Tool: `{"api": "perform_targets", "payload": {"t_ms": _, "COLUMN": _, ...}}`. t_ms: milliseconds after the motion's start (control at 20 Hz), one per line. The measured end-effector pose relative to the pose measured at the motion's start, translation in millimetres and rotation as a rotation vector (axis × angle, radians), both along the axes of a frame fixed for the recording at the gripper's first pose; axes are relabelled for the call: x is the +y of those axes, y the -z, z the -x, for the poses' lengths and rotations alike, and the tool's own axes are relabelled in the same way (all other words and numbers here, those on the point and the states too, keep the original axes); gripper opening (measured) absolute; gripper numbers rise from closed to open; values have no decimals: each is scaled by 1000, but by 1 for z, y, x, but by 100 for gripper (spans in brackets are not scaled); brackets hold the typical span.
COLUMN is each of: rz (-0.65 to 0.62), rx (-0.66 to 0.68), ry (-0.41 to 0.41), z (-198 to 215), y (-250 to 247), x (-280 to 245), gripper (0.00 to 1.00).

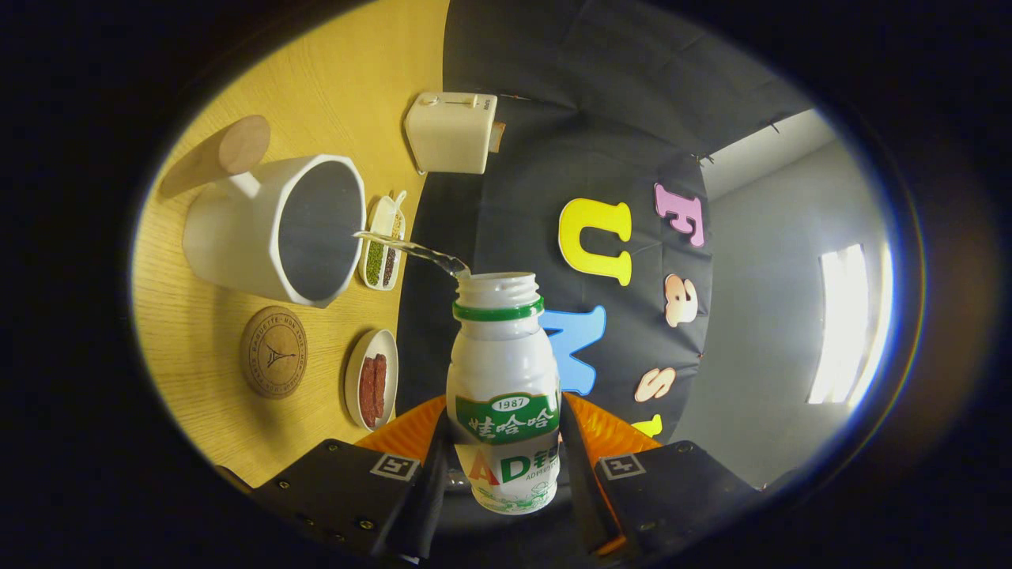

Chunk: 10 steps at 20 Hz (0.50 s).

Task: Take the bottle from table, then pour the juice into the cup, finally place the bottle on the coaster

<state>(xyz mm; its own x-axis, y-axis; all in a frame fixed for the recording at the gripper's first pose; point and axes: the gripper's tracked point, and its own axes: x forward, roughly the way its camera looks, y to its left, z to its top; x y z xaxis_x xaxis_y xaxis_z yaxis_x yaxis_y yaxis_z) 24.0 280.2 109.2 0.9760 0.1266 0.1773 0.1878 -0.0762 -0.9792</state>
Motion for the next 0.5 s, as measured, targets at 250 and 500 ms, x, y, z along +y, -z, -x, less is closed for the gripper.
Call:
{"api": "perform_targets", "payload": {"t_ms": 250, "rz": 5, "rx": 2, "ry": 3, "z": 0, "y": 1, "x": -1, "gripper": 68}}
{"api": "perform_targets", "payload": {"t_ms": 500, "rz": 6, "rx": 7, "ry": 7, "z": -1, "y": 3, "x": -4, "gripper": 68}}
